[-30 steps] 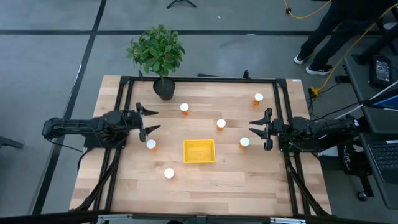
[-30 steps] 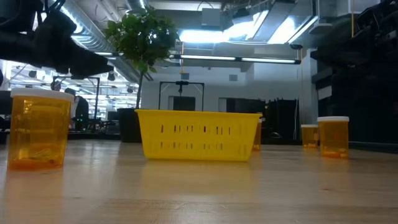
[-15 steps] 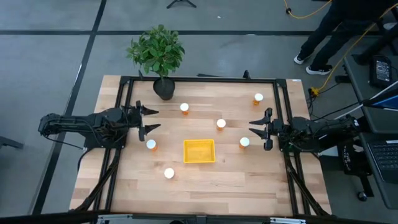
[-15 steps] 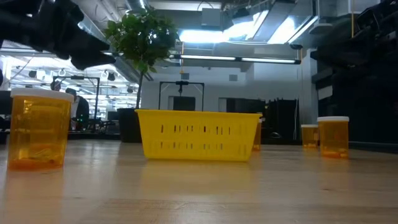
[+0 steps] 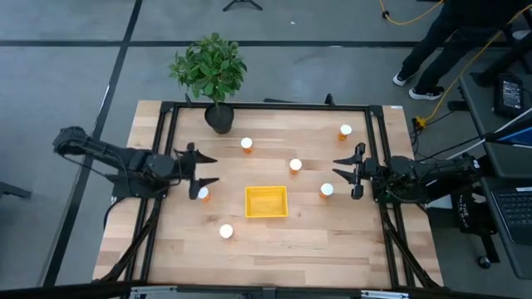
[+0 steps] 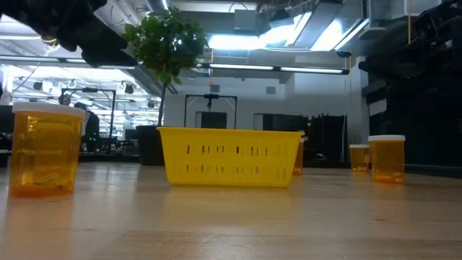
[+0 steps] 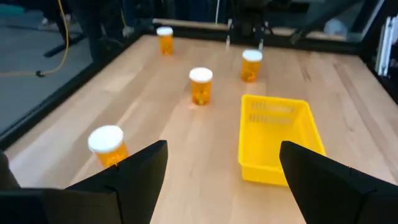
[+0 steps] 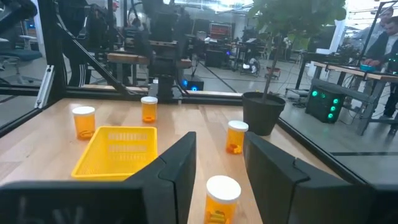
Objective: Pick and place pill bottles into a basket
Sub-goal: Put the orange pill bottle into the yellow bin
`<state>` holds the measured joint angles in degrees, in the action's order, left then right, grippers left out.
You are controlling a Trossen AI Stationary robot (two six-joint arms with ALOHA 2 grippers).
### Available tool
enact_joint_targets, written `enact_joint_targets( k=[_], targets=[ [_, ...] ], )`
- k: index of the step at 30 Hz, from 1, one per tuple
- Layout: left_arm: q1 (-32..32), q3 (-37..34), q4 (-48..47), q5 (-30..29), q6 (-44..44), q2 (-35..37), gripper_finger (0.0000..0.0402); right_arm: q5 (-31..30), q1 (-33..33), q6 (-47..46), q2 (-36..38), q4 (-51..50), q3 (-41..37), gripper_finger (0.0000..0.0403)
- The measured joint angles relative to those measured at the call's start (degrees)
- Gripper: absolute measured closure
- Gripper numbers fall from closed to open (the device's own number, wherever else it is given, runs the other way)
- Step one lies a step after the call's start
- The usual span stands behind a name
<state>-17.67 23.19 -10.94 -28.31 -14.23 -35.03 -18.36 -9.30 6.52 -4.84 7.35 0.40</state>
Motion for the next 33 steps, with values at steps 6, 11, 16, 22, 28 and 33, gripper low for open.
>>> enact_joint_targets(
  k=[6, 11, 16, 22, 28, 33],
  targets=[
    [-8.39, 8.94, -7.17, -8.09, -5.65, -11.39, 0.0096, 0.03, 0.0, -0.68, 0.0, -0.99, 0.0, 0.0266],
    [-14.1, 16.98, -20.52, -14.61, -14.55, -19.85, 0.0096, 1.33, 0.0, -4.79, -0.28, -3.55, 0.0, 0.0266],
    [-17.67, 21.09, -30.39, -15.06, -28.9, -25.31, 0.0096, 3.89, 0.0, -5.63, -0.37, -3.67, 0.0, 0.0266],
    [-20.24, 19.77, -34.14, -12.1, -41.62, -30.34, 0.0096, 4.98, 0.02, -7.76, -0.37, -3.76, 0.0, 0.0266],
    [-21.47, 19.24, -37.84, -6.38, -48.96, -34.92, 0.0096, 7.86, 0.01, -9.6, -0.37, -4.08, 0.0, 0.0266],
    [-22.7, 19.24, -41.2, -6.11, -53.39, -36.19, 0.0096, 8.01, 0.01, -11.14, -0.37, -4.21, 0.0, 0.0266]
  ],
)
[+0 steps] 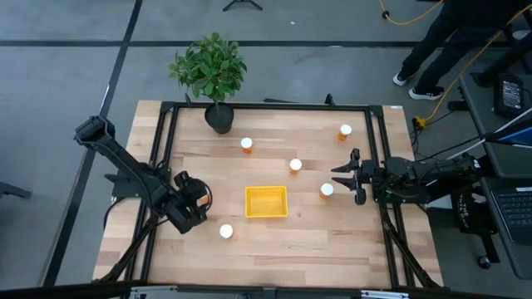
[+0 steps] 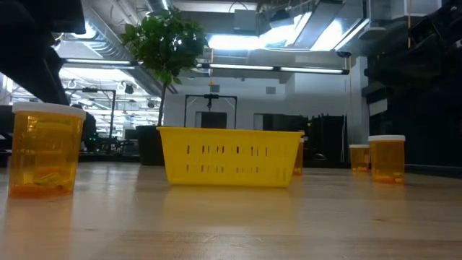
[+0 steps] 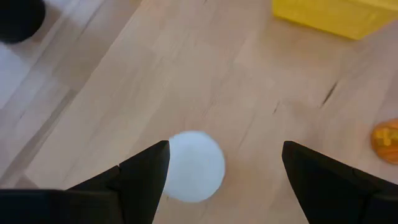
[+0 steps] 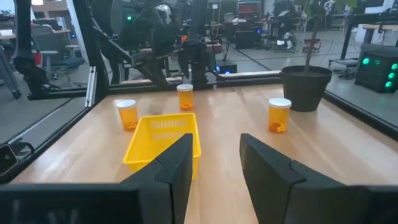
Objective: Pick and place pill bottles into a basket
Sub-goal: Put the orange pill bottle into the yellow bin
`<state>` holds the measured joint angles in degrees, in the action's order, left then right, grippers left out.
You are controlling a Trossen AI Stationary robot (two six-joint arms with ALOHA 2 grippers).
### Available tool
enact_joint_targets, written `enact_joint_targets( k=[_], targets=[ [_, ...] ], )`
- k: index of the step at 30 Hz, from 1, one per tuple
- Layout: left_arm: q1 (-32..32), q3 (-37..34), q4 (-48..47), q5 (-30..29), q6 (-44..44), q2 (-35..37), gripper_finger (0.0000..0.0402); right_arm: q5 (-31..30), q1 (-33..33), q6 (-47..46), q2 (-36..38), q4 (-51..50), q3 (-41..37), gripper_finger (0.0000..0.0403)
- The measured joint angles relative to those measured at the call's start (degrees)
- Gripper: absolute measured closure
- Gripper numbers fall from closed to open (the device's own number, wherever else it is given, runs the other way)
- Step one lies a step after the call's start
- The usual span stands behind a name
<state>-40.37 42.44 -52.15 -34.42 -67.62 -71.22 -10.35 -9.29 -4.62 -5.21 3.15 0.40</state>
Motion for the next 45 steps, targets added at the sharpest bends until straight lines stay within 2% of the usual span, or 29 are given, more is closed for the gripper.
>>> enact_joint_targets(
  k=[11, 20, 45],
  targets=[
    [-2.07, -0.04, -0.41, 1.14, -6.81, -2.98, 0.0096, 0.02, 0.0, -1.14, 0.0, -0.01, 0.0, 0.0266],
    [-2.28, -0.07, -0.55, 1.29, -7.08, -6.95, 0.0096, 0.02, 0.0, -1.18, 0.0, -0.01, 0.0, 0.0266],
    [-2.28, 1.19, -4.24, -1.68, -9.49, -7.17, 0.0096, 0.02, 0.0, -1.35, -0.02, -0.05, 0.0, 0.0266]
  ],
)
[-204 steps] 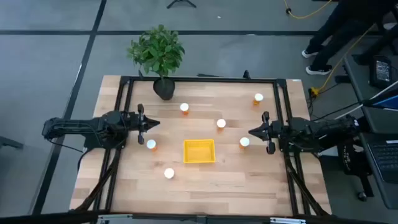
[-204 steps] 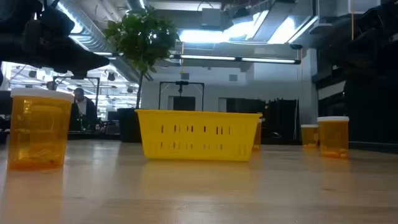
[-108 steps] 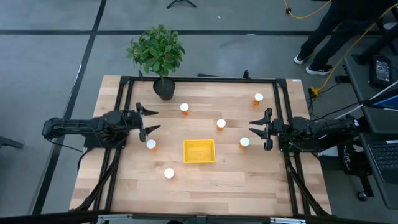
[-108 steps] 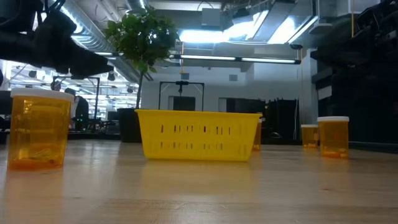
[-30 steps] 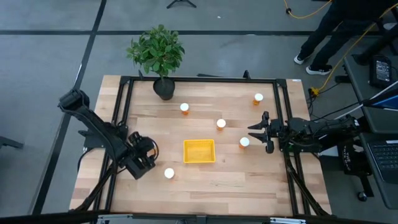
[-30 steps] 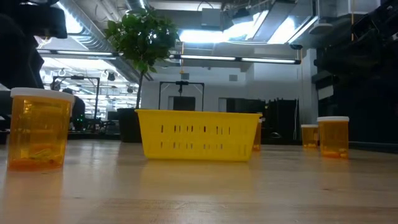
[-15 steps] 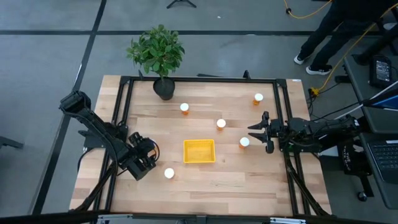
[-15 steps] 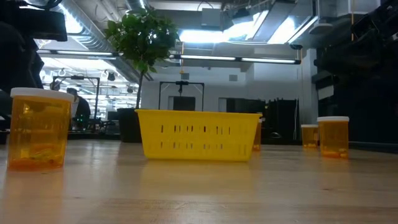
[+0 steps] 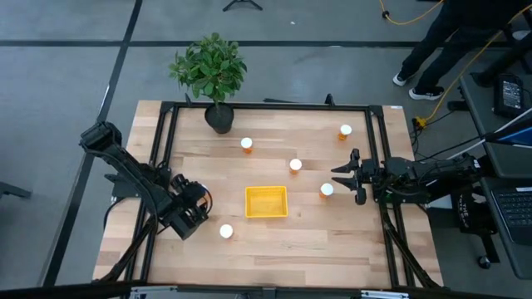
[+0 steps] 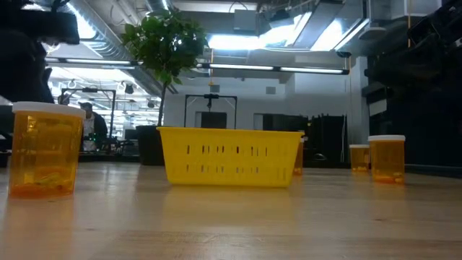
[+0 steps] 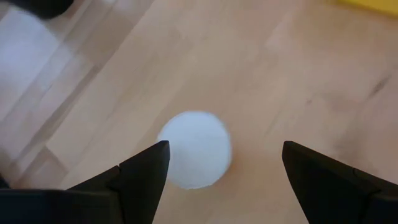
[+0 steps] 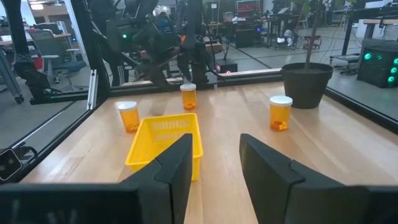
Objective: Pick and place pill bottles into a basket
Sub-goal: Put the orange pill bottle into the yellow bin
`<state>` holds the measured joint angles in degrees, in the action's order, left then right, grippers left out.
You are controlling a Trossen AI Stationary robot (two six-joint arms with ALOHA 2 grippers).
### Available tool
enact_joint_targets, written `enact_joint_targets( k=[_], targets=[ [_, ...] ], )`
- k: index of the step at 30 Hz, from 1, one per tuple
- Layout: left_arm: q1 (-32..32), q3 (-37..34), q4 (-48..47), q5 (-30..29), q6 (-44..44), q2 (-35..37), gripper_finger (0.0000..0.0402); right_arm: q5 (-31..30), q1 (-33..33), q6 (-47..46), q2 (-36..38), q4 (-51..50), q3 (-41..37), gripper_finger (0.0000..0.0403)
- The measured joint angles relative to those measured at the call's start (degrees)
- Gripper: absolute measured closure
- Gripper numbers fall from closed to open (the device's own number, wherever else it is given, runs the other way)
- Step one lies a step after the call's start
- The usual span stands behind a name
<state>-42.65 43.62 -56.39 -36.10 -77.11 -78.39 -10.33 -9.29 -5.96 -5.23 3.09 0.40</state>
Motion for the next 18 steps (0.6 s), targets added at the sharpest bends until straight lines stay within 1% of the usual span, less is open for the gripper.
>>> enact_joint_targets(
  k=[4, 6, 11, 18],
  targets=[
    [0.0, 2.82, -2.96, -0.44, 3.55, 0.02, 0.0096, 0.0, 0.01, 0.04, 0.0, 0.0, 0.0, 0.0266],
    [0.0, 3.4, -4.84, -0.39, 3.38, 0.02, 0.0096, 0.0, 0.0, 0.05, 0.0, 0.0, 0.0, 0.0266],
    [0.0, 2.02, -6.03, -0.37, -0.41, 0.06, 0.0096, 0.0, -0.01, 0.01, 0.0, 0.0, 0.0, 0.0266],
    [-2.44, -2.34, -2.82, -1.14, -6.23, 0.07, 0.0096, 0.0, -0.01, -0.01, 0.0, 0.0, 0.0, 0.0266]
  ],
)
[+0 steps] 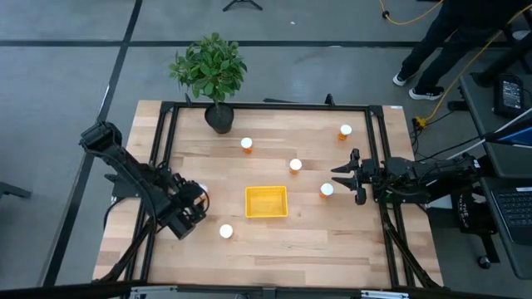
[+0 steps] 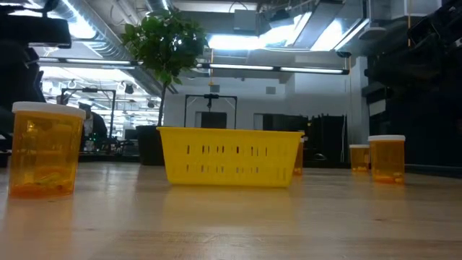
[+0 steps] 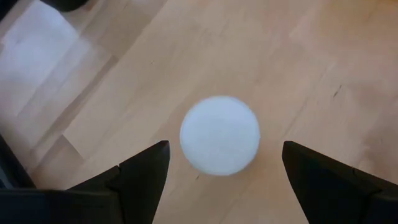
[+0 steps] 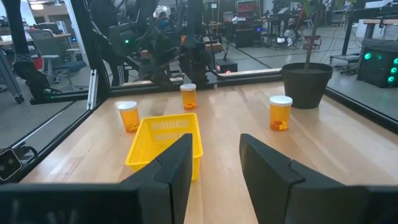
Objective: Pick and place pill bottles into a basket
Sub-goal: Put the orange pill bottle into the yellow bin
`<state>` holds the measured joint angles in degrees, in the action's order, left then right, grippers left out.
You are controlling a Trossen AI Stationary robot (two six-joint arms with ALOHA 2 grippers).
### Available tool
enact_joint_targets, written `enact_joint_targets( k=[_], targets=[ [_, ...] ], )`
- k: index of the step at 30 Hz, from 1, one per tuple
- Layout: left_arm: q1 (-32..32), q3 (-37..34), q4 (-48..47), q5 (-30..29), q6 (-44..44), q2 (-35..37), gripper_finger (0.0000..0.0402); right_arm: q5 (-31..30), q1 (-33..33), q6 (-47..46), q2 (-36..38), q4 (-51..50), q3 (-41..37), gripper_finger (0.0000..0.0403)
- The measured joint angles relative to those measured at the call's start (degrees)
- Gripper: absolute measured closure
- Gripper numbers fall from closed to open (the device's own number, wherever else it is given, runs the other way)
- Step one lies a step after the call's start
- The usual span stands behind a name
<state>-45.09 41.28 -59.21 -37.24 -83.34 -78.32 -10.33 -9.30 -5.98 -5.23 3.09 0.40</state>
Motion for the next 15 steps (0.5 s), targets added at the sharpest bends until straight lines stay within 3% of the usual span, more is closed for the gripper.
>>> enact_joint_targets(
  k=[4, 15],
  targets=[
    [-2.49, -1.08, 0.51, -3.68, -3.99, 0.0, 0.0096, 0.0, 0.01, 0.04, 0.0, 0.0, 0.0, 0.0266],
    [-3.56, -7.82, 8.55, -5.57, -6.57, 0.0, 0.0096, 0.0, 0.0, 0.0, 0.0, 0.0, 0.0, 0.0266]
  ],
)
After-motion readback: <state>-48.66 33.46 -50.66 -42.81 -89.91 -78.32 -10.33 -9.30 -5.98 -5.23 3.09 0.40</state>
